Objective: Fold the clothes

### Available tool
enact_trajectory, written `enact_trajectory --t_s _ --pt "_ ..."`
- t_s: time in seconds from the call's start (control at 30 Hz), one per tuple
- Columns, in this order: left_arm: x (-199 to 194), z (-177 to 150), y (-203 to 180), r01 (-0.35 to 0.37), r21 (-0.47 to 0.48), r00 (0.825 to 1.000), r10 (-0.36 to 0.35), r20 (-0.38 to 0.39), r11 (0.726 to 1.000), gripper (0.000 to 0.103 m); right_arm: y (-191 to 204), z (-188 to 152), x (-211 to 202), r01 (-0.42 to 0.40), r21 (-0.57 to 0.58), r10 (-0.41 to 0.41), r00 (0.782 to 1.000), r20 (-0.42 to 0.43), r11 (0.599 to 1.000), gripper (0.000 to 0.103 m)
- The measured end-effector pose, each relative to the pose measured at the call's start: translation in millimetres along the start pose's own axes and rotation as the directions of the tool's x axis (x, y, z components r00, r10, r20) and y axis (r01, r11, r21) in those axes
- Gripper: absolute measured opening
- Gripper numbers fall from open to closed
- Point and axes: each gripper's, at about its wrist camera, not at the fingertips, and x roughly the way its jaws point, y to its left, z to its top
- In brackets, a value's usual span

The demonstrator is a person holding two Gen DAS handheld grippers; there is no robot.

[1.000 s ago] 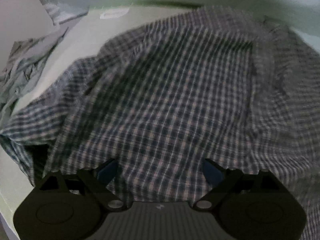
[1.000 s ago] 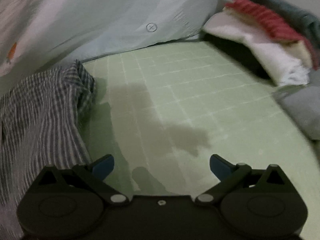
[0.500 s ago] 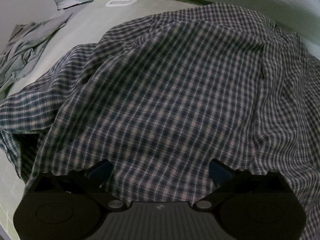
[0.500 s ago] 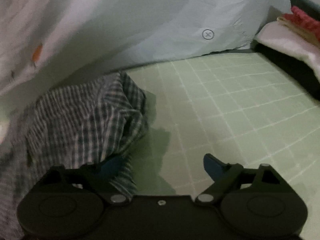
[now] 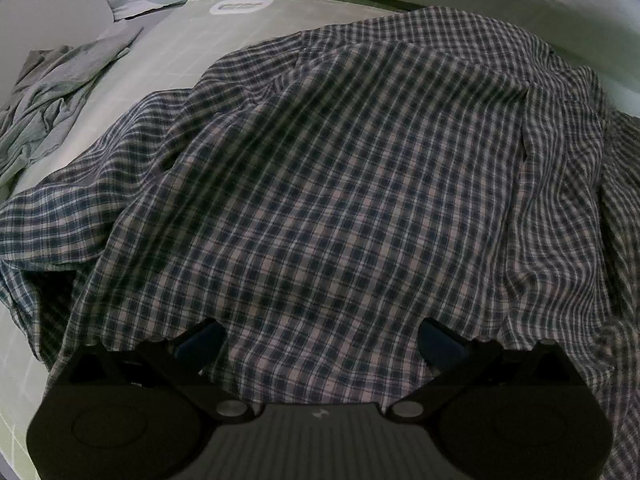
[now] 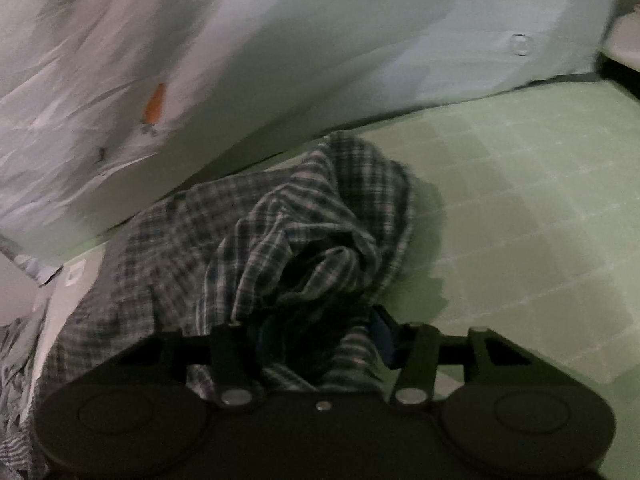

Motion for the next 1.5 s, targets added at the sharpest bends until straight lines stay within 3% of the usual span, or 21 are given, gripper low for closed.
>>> enact_trajectory --t_s 0.13,0.27,0.33,0.37,0.4,0.53,0.6,0.73,0.77,0.87,0.93,0.97,1.0,1.03,1.13,1.17,1.27,1.37,1.5 --pt "2.2 -3.0 2.7 0.001 0.0 1.0 -0.001 0.006 1.0 0.103 8.7 -3.1 14.5 0.092 -0.016 -0.092 0.994 -0.057 0.996 0.053" --pt "3.0 -7.1 4.1 0.001 0.0 1.0 -0.001 0.013 1.0 0.103 2.6 -10.6 10.0 0.079 0.008 -0.079 0.995 -0.066 0.997 0.052" --pt "2.8 -7.9 3.7 0.001 0.0 1.0 -0.001 0.015 1.0 0.103 0.0 -13.2 6.0 0.053 -0.006 -0.053 0.995 -0.08 0.999 0.042" --pt "2.8 -7.6 3.3 0.001 0.0 1.0 -0.001 0.015 1.0 0.103 -1.9 -14.6 3.8 0.047 -0.005 -0.047 0.995 -0.086 0.999 0.023" --pt "3.1 -7.2 3.0 0.001 0.001 1.0 -0.001 0.016 1.0 0.103 -4.8 -18.1 0.3 0.026 -0.002 -0.026 0.995 -0.091 1.0 0.012" --pt "4.0 -8.3 3.6 0.003 0.003 1.0 -0.003 0.022 1.0 0.103 -2.8 -20.0 -21.0 0.055 -0.095 -0.058 0.998 -0.019 0.994 0.007" --pt "4.1 -10.2 4.5 0.003 0.003 1.0 -0.003 0.026 1.0 0.103 -8.6 -7.9 -44.4 0.127 -0.121 -0.12 0.99 0.068 0.984 0.007" --pt "13.4 -9.5 10.6 0.004 0.004 1.0 -0.004 0.031 1.0 0.103 -20.2 16.2 -91.4 0.274 -0.152 -0.233 0.942 0.243 0.95 0.007" --pt "12.8 -9.1 11.9 0.004 0.004 0.999 -0.004 0.032 1.0 0.103 -23.1 22.2 -103.2 0.31 -0.155 -0.258 0.923 0.286 0.938 0.007" --pt "10.7 -13.6 9.0 0.002 0.003 0.999 -0.003 0.036 1.0 0.103 -34.1 38.5 -145.0 0.442 -0.142 -0.345 0.832 0.435 0.886 0.007" --pt "11.0 -15.3 8.0 0.001 0.001 0.999 -0.001 0.037 1.0 0.103 -44.4 43.4 -163.3 0.479 -0.129 -0.369 0.797 0.478 0.868 0.007" --pt "11.9 -15.0 7.8 0.001 0.0 0.999 -0.001 0.038 1.0 0.103 -52.2 42.6 -164.3 0.485 -0.116 -0.383 0.797 0.467 0.867 0.007" --pt "12.1 -15.7 6.9 0.0 0.0 0.999 0.0 0.038 1.0 0.103 -59.9 41.7 -165.2 0.491 -0.103 -0.398 0.796 0.455 0.865 0.008" --pt "11.6 -17.4 5.5 0.0 -0.001 0.999 0.0 0.038 1.0 0.103 -72.3 38.4 -159.4 0.493 -0.085 -0.42 0.81 0.409 0.866 0.011" --pt "12.3 -21.7 4.0 -0.001 -0.002 0.999 0.001 0.039 1.0 0.103 -101.9 22.7 -139.2 0.522 -0.024 -0.499 0.827 0.26 0.852 0.034" --pt "11.0 -20.9 4.5 -0.001 -0.001 0.999 0.001 0.039 1.0 0.103 -110.9 13.6 -140.0 0.525 0.006 -0.511 0.826 0.236 0.851 0.037" --pt "12.1 -14.3 6.1 -0.002 -0.001 0.999 0.002 0.035 1.0 0.103 -129.4 -3.2 -139.4 0.484 0.105 -0.496 0.851 0.176 0.869 0.048" --pt "11.9 -12.9 6.7 -0.002 -0.001 1.0 0.002 0.029 1.0 0.103 -142.9 -18.7 -141.2 0.467 0.19 -0.495 0.858 0.14 0.864 0.058" --pt "12.9 -10.8 7.2 -0.002 -0.001 1.0 0.002 0.027 1.0 0.103 -161.2 -28.7 -142.0 0.522 0.255 -0.563 0.818 0.12 0.814 0.067"
